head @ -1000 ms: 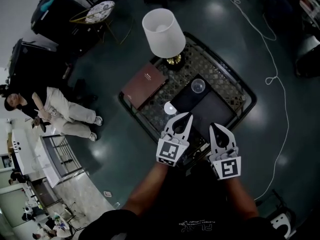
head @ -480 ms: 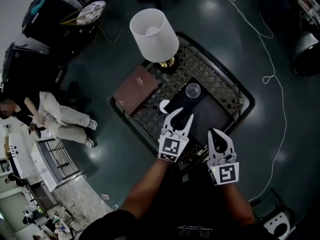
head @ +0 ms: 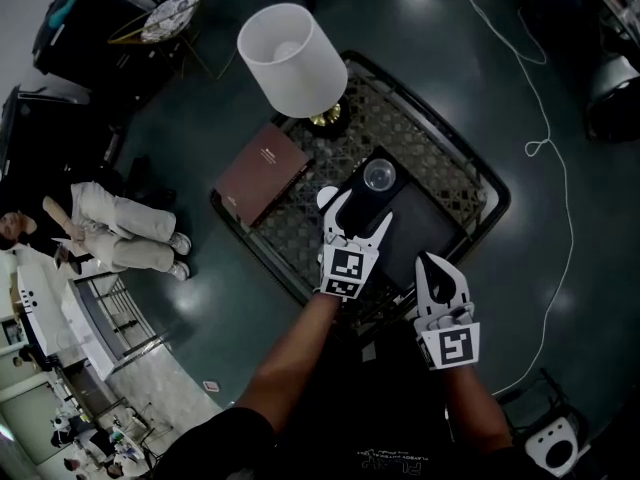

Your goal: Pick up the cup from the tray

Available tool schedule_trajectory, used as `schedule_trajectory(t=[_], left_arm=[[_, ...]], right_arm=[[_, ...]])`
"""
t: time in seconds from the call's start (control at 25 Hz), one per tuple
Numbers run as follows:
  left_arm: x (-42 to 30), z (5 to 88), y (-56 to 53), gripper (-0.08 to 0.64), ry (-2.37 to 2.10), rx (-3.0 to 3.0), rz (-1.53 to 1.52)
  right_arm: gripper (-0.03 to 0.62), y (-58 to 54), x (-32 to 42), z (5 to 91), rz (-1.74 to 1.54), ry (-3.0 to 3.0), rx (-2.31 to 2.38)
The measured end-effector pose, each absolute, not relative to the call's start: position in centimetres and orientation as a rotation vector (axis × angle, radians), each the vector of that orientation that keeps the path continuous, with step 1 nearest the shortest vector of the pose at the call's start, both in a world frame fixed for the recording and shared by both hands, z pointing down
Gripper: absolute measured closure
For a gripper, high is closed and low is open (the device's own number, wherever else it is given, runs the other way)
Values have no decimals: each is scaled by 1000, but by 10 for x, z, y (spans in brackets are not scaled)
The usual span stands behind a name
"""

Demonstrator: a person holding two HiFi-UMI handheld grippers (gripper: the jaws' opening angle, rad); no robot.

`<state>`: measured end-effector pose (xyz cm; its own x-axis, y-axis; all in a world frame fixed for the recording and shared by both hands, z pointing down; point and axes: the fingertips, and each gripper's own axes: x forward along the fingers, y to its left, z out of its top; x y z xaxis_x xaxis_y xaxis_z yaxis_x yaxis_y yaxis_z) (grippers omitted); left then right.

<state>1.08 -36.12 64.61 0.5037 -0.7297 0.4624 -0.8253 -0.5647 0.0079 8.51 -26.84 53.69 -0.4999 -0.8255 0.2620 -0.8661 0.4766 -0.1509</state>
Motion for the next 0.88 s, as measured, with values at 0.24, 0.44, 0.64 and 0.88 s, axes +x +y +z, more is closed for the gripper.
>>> schedule_trajectory(t=[0.24,0.44,0.64,0.88], left_arm=[[13,671,-380,211,-1319,2477,702],[18,689,-392,207,-1294,2459,782],[25,702,-400,203,-1275,2447,797],[28,709,-412,201,-1287,2438,797]], right_arm=[[589,-267,89,547,421,-2550,1458],[589,-267,91,562,455,-2520,1450],[589,-266,93,579,467,-2526,1448],[589,-264,96,594,503,-2474,1433]])
